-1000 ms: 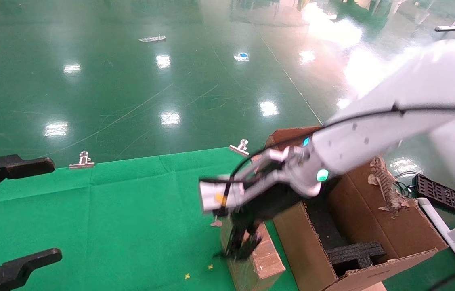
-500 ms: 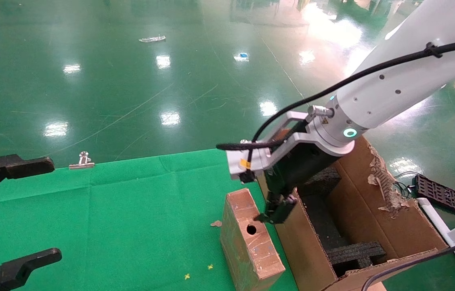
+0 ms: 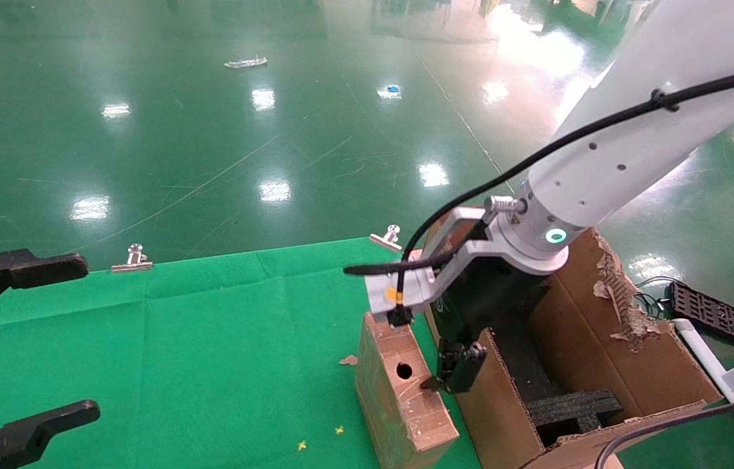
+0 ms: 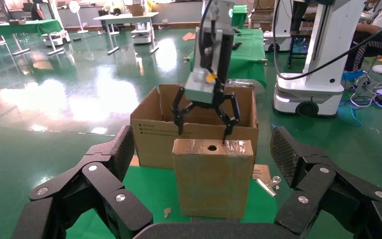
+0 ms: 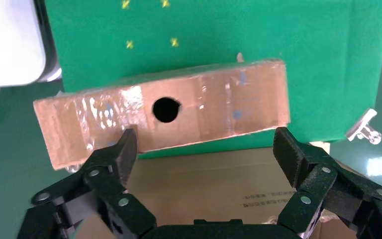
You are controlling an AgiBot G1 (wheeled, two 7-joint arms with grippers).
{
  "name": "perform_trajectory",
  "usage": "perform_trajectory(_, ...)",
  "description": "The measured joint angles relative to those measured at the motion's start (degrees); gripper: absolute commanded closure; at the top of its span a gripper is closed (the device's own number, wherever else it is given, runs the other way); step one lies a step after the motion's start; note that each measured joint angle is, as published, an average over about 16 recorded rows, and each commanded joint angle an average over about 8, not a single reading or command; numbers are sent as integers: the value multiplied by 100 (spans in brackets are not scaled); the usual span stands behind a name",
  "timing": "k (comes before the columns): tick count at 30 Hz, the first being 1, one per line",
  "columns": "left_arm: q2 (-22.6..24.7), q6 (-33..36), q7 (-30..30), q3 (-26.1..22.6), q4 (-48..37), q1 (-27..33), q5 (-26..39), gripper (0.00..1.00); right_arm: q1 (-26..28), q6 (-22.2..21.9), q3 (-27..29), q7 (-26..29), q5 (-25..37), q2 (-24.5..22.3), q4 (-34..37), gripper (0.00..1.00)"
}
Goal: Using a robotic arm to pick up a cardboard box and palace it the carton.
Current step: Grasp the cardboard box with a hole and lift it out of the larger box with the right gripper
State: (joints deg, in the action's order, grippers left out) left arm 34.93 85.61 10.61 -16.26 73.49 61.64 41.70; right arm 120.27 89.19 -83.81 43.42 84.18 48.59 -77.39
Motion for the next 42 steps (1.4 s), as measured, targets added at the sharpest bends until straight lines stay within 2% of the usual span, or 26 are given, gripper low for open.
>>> perform_trajectory(11, -2, -2, -2, -5, 0, 1, -3, 0, 234, 91, -619, 2499, -541, 219, 614, 0)
perform_trajectory(14, -2, -3, -3, -6, 0, 1, -4, 0, 207, 97, -773, 3024, -769, 283, 886, 0)
perform_trajectory(18, -3, -3, -4, -7, 0, 2, -5, 0, 119, 69, -911, 3366, -1066, 349, 1238, 0)
perform_trajectory(24, -4, -4, -5, -10, 0, 2, -7, 0, -7, 18, -1097, 3519, -1202, 533, 1633, 0)
perform_trajectory(25, -4, -4, -5, -10, 0, 2, -7, 0, -18, 6, -1124, 3532, -1196, 567, 1671, 2)
perform_trajectory(26, -4, -5, -5, -11, 0, 2, -7, 0, -27, -7, -1148, 3543, -1187, 602, 1702, 8)
perform_trajectory(28, -5, -5, -6, -11, 0, 2, -8, 0, -37, -30, -1192, 3565, -1159, 664, 1743, 31)
perform_trajectory(29, -5, -5, -6, -12, 0, 3, -8, 4, -39, -41, -1212, 3576, -1141, 694, 1755, 43)
perform_trajectory(31, -5, -6, -6, -13, 0, 3, -9, 20, -38, -59, -1249, 3601, -1098, 746, 1762, 68)
perform_trajectory(33, -6, -6, -7, -13, 0, 3, -9, 40, -34, -76, -1285, 3631, -1048, 789, 1750, 91)
perform_trajectory(34, -6, -6, -7, -14, 0, 3, -9, 53, -31, -84, -1303, 3648, -1023, 806, 1739, 97)
perform_trajectory(36, -6, -6, -7, -15, 0, 3, -10, 78, -22, -97, -1334, 3683, -973, 832, 1703, 100)
perform_trajectory(38, -6, -7, -8, -15, 0, 3, -11, 92, -13, -108, -1364, 3724, -926, 847, 1658, 100)
perform_trajectory(40, -7, -7, -8, -16, 0, 3, -11, 98, -8, -115, -1391, 3767, -890, 851, 1608, 100)
perform_trajectory(42, -7, -7, -8, -17, 0, 4, -12, 100, -8, -120, -1414, 3806, -867, 846, 1564, 100)
